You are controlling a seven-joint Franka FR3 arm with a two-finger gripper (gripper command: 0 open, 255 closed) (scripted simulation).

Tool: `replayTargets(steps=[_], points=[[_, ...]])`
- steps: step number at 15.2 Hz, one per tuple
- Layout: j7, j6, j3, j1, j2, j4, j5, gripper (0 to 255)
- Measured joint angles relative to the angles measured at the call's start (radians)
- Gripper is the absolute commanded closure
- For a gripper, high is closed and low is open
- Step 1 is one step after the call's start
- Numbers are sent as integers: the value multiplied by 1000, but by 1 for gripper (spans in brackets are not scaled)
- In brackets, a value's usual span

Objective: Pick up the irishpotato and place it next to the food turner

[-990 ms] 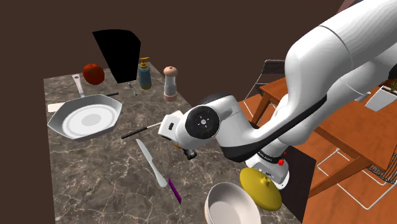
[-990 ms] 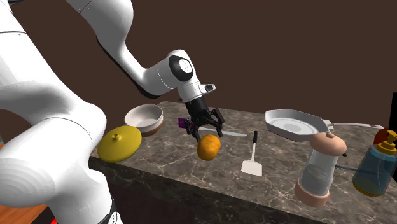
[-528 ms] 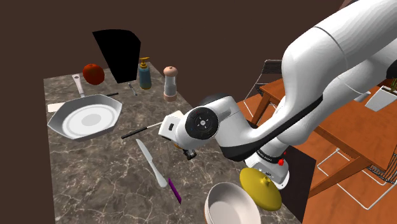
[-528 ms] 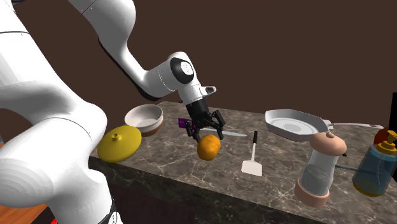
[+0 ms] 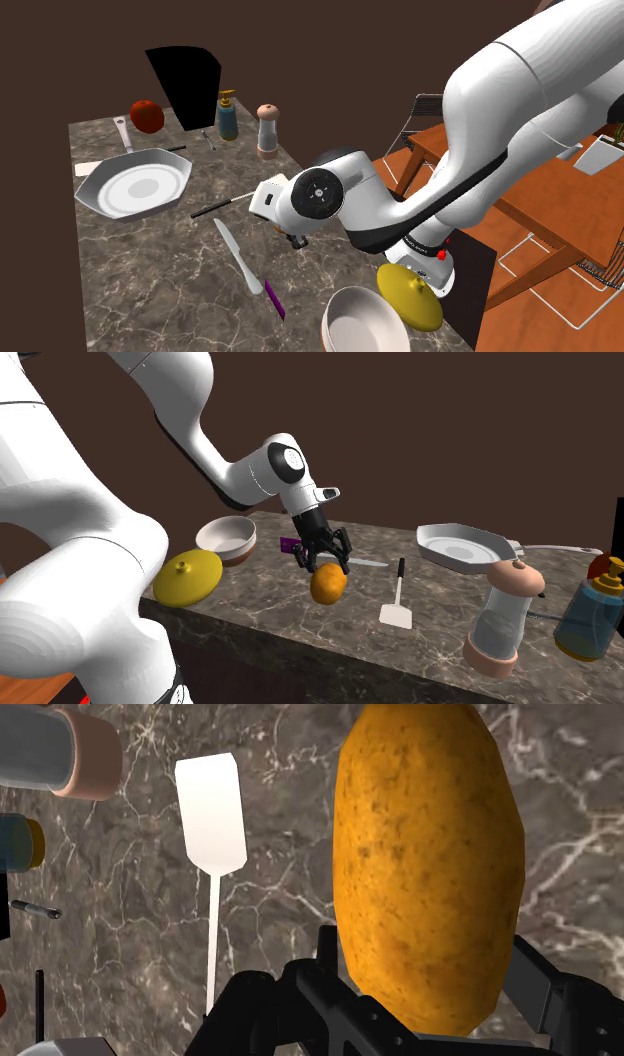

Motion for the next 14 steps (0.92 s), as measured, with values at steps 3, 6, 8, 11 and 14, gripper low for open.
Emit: replayTargets(steps=[3, 6, 8, 11, 14], points=[[0, 0, 0, 0, 0, 0, 0, 255], [-35, -22, -19, 21, -29, 4, 33, 255], [-67, -45, -38, 42, -56, 10, 64, 255], [-113, -81, -65, 68, -94, 22, 100, 255], [-152, -116, -90, 89, -128, 35, 129, 255]])
